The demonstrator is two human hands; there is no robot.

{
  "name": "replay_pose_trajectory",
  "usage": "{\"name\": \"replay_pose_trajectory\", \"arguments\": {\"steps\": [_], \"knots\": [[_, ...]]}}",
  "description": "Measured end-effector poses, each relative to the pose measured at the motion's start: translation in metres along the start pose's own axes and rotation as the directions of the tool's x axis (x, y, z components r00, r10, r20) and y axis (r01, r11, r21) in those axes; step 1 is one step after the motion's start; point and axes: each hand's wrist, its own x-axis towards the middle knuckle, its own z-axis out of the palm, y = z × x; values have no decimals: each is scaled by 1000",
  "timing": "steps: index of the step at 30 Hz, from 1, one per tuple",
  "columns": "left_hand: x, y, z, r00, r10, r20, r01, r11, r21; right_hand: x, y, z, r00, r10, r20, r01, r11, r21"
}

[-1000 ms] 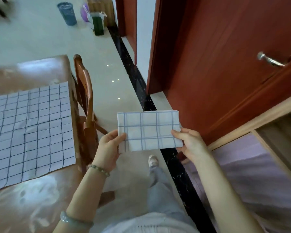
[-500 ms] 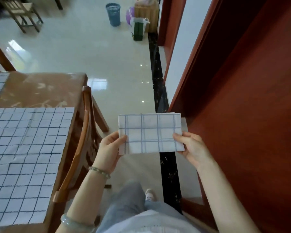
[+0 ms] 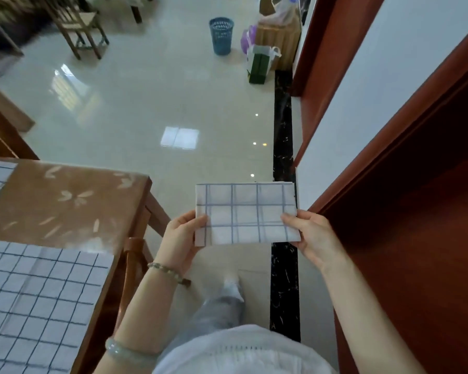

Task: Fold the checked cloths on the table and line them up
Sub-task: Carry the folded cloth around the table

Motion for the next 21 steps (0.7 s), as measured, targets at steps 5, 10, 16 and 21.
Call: {"name": "replay_pose_trajectory", "arguments": {"steps": [5, 10, 16, 21], "knots": [[74, 58, 15, 1000, 23, -19, -24, 999, -24, 76, -64, 32, 999, -5, 35, 6, 999, -32], [135, 95, 18, 994, 26, -104, -32, 998, -55, 146, -111, 61, 995, 14, 98, -6, 997, -83], [218, 131, 23, 971, 18, -239, -49, 991, -126, 245, -168, 99, 974, 51, 221, -18, 988, -151], [278, 168, 31, 917, 36, -398, -139, 962, -233, 331, -227, 145, 928, 112, 355, -24, 970, -242]]}}
